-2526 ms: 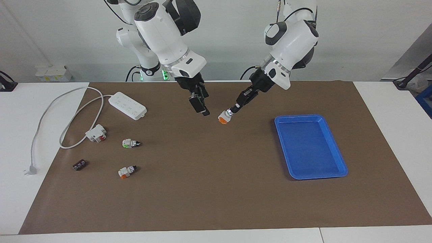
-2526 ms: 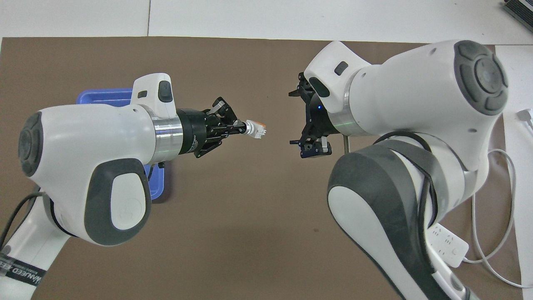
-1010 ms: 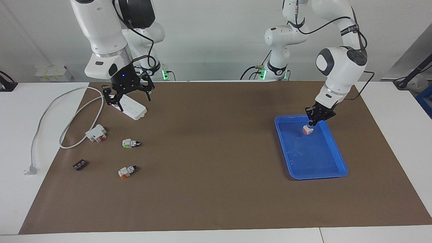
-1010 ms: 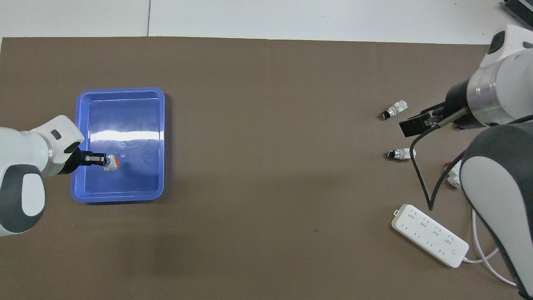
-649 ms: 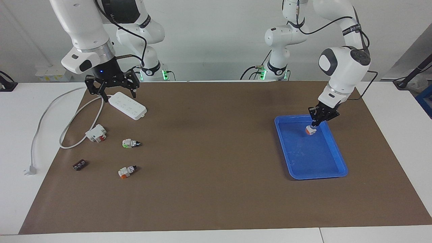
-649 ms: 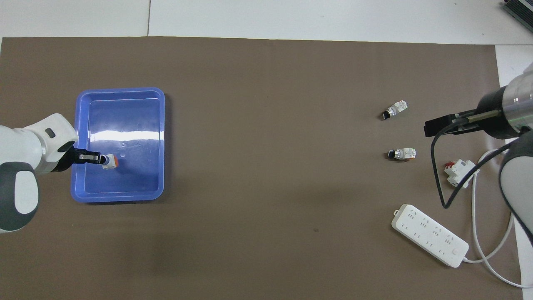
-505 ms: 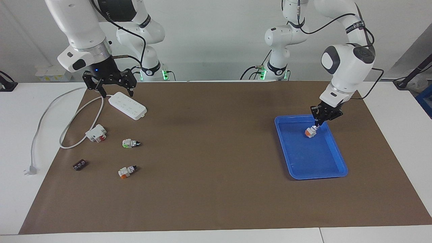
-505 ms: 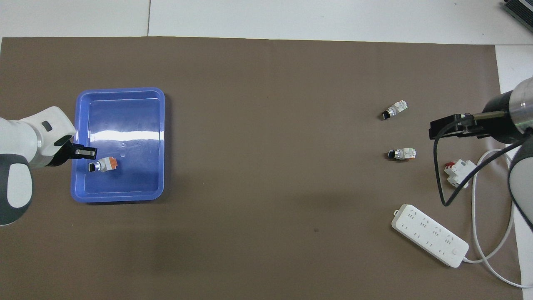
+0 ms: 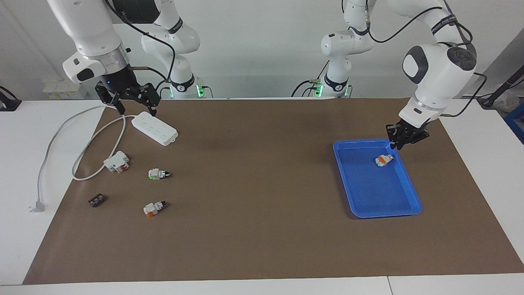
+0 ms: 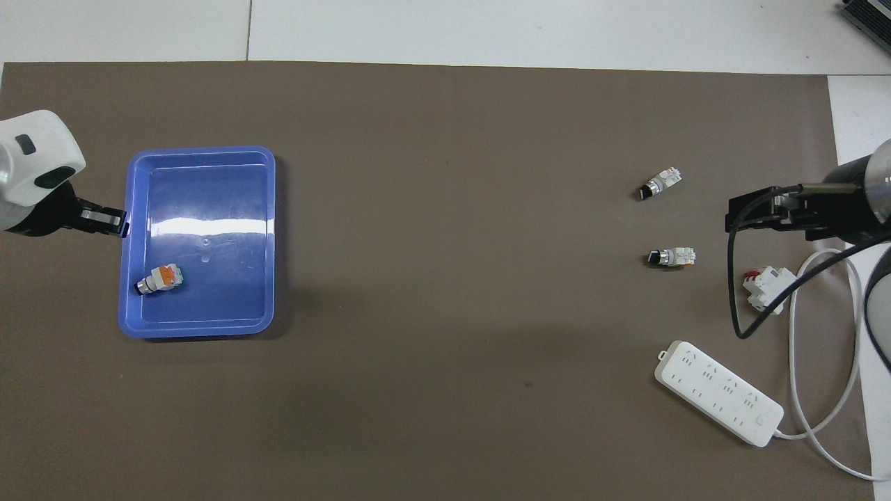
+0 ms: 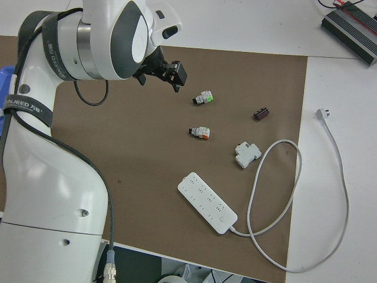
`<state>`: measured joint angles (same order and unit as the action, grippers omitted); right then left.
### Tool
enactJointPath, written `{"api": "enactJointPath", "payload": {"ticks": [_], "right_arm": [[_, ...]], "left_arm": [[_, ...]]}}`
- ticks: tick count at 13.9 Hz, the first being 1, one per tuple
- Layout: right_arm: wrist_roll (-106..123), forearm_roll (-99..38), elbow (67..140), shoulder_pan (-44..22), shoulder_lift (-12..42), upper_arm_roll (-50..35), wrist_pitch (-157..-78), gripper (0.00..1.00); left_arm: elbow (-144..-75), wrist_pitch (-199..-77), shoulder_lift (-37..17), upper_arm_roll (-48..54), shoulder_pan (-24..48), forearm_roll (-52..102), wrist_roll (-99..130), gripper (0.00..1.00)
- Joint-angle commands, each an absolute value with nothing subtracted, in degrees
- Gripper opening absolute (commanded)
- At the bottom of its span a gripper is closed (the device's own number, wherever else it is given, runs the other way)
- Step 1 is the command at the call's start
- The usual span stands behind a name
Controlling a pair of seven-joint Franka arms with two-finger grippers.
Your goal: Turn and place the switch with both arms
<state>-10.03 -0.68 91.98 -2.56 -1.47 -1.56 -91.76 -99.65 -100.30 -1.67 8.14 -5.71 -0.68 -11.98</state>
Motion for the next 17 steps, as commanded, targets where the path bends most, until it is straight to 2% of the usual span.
{"api": "enactJointPath", "payload": {"ticks": [1, 4, 14, 15, 17], "right_arm": [[-10.9, 0.4, 92.7, -1.7, -1.9, -3.3, -92.0, 1.0], [-10.4, 0.4, 92.7, -1.8, -2.1, -3.3, -91.7, 1.0], [-7.4, 0.4, 92.5, -1.3, -2.4, -3.2, -91.5, 1.0], [-7.4, 0.2, 92.5, -1.3, -2.5, -3.3, -91.7, 1.0], [-7.6, 0.1, 92.5, -1.4, -2.5, -3.3, -91.8, 1.0]], "left_arm": [[-92.1, -91.5, -3.0, 8.1, -3.9, -2.4, -9.3, 0.22], [-87.2, -84.9, -3.0, 8.1, -3.6, -2.3, -9.1, 0.22], [-87.2, -84.7, -2.8, 7.3, -3.6, -2.3, -5.2, 0.23], [-87.1, -84.6, -3.0, 6.2, -2.7, -2.2, -5.2, 0.23], [-87.1, -84.7, -3.1, -0.8, 4.5, -2.1, -5.2, 0.23]]}}
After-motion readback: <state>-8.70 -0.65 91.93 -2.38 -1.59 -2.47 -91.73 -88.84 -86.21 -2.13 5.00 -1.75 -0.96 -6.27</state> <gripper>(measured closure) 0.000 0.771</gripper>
